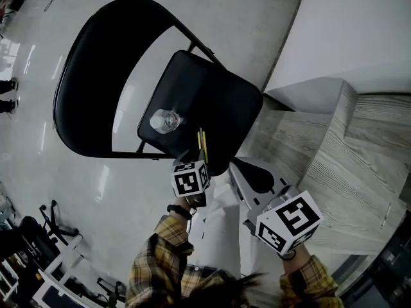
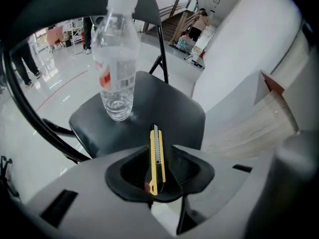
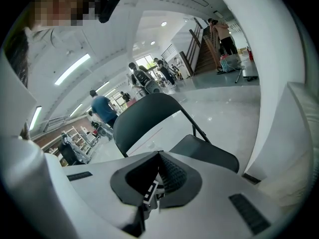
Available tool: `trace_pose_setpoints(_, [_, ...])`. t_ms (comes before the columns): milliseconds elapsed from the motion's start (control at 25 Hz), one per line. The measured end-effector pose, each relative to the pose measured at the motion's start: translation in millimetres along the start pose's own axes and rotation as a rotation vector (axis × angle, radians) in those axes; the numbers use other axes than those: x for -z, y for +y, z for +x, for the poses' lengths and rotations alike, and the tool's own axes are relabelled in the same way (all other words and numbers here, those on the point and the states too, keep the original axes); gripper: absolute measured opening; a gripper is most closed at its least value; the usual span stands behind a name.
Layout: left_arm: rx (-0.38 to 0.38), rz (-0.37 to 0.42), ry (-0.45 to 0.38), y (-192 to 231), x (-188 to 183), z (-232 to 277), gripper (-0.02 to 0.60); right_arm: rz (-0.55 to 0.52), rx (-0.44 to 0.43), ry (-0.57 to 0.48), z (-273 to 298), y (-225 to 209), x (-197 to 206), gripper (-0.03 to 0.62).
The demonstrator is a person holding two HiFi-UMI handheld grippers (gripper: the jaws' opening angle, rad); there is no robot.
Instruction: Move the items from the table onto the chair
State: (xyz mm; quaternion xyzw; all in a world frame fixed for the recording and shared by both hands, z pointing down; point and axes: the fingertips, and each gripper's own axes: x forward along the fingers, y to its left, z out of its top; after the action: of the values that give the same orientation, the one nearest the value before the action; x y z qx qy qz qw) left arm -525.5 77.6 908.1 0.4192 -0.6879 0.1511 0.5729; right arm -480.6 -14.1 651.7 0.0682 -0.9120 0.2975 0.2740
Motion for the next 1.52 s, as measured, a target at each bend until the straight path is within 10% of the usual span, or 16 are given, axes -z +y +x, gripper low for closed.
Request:
trace_pose_setpoints(640, [0.056, 0.130, -0.326, -88, -60, -202, 0.014, -0.104, -0.022, -0.170, -120, 83, -65, 0.017])
trace_pose_setpoints(1120, [0.189, 0.379, -0.520, -291, -50, -342, 0.005, -0.194, 0.123, -0.316, -342, 55, -51, 0.017])
trace_pose_setpoints(1520, [0.388, 0.584, -0.578, -514, 30, -401, 0.005, -0.189, 0.324, -0.431, -553, -13, 4, 0.017])
